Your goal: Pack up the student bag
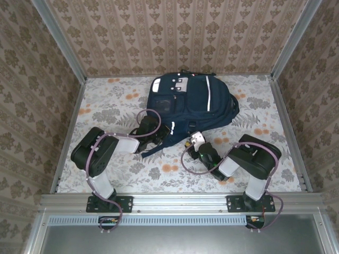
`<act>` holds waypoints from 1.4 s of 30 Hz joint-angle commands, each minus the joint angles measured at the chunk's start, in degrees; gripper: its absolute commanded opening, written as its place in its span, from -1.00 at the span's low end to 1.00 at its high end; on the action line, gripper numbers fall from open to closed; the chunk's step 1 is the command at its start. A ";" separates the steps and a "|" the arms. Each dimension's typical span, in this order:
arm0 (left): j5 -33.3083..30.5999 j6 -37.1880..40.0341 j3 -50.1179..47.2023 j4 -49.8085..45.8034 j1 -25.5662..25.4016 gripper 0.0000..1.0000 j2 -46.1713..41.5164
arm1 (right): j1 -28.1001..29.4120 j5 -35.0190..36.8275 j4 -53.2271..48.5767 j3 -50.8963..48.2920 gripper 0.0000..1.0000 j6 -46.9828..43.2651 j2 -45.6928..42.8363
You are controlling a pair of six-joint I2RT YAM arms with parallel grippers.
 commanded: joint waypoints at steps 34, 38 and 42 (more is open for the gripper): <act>0.11 2.21 -0.83 -6.87 5.52 -1.00 -3.21 | -6.35 -1.14 -6.36 0.94 -1.00 1.12 -5.09; -2.45 3.80 -1.08 -11.06 7.12 -1.00 -6.20 | -8.00 -0.52 -12.33 1.15 -1.00 3.29 -8.82; -5.20 5.46 -0.21 -17.15 8.66 -1.00 -9.03 | -8.02 2.64 -18.28 2.22 -1.00 5.83 -11.78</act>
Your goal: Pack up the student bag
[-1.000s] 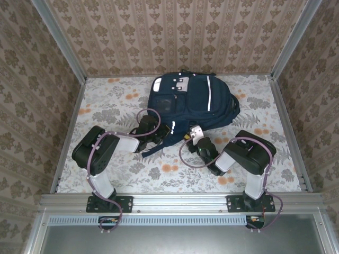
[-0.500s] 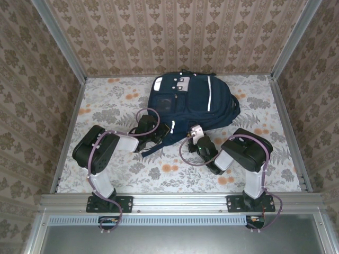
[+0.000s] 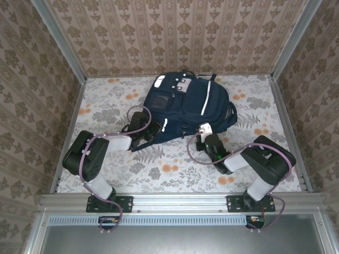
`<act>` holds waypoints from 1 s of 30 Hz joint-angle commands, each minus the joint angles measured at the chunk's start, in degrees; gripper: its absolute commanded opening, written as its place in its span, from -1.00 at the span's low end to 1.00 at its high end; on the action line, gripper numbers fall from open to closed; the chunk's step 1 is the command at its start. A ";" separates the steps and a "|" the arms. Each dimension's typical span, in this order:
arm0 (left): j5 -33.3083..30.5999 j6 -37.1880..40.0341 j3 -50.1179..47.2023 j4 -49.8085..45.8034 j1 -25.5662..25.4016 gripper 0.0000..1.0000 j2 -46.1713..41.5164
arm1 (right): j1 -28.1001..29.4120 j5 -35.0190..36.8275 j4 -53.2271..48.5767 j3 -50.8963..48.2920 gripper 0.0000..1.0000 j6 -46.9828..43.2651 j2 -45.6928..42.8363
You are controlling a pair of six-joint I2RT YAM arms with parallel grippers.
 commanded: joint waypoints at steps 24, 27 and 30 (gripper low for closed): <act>1.38 2.51 -1.50 -3.80 -5.37 -1.00 -2.05 | 8.23 -1.08 22.37 0.39 -0.07 -4.71 18.45; 1.41 2.84 -2.12 -3.82 -5.61 -1.00 -2.25 | 8.40 4.79 22.46 1.44 -0.06 -4.58 19.75; 1.64 2.86 -2.08 -3.34 -5.55 -1.00 -1.79 | 8.16 5.33 22.39 2.48 -0.06 -4.28 20.53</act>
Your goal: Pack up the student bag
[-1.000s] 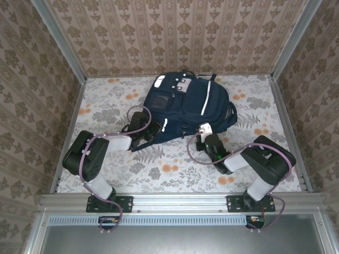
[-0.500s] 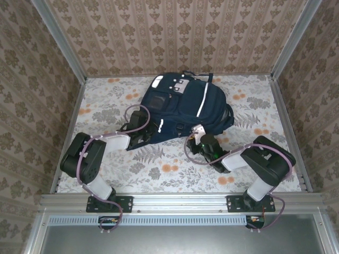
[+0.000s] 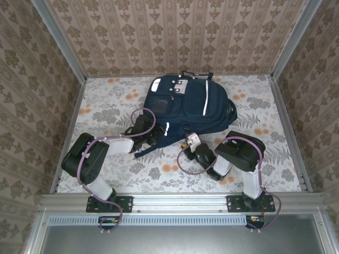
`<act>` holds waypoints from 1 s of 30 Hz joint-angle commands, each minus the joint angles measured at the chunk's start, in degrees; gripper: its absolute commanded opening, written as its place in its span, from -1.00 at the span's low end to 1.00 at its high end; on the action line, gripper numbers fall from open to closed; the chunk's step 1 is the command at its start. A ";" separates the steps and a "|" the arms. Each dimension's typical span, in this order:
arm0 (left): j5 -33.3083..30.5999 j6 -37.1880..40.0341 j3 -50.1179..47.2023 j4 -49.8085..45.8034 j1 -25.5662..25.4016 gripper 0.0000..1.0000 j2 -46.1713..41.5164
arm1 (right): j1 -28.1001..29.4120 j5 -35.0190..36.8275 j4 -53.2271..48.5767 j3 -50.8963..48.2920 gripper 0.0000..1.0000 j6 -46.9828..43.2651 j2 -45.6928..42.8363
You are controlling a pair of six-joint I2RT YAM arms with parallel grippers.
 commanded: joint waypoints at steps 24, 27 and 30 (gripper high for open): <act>4.29 -0.84 -2.10 1.14 0.25 -1.00 1.36 | -2.74 4.13 2.23 4.14 -0.99 6.54 3.33; 4.17 -0.75 -2.24 1.06 0.59 -1.00 1.30 | -2.91 3.74 2.17 2.97 -1.00 6.21 2.07; 3.70 -0.66 -2.46 0.46 1.49 -1.00 0.86 | -2.89 3.38 2.01 1.40 -1.00 5.66 0.34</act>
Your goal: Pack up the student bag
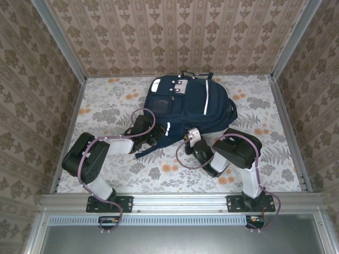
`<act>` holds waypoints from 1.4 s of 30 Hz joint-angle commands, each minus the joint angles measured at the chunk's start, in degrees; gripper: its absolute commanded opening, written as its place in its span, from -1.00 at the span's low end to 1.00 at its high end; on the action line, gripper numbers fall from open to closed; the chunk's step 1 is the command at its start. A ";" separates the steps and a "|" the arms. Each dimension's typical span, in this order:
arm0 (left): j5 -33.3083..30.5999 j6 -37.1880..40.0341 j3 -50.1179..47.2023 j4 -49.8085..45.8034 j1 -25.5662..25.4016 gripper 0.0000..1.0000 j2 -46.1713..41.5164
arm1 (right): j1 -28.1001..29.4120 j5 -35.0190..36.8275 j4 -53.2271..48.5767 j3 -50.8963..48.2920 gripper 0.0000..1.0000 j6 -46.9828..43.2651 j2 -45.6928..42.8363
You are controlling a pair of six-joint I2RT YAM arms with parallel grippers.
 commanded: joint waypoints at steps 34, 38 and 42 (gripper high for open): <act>-11.70 8.02 1.80 -21.76 12.45 -1.00 -8.28 | -17.54 -25.78 -33.48 -6.55 -1.00 14.75 -29.03; -9.13 10.11 5.39 -28.27 10.63 -0.24 -9.76 | -15.44 -32.98 -32.78 -4.21 -1.00 20.81 -26.03; -4.93 8.75 4.52 -31.66 7.09 0.20 -12.94 | -9.41 -31.29 -31.40 -3.05 -1.00 24.72 -25.20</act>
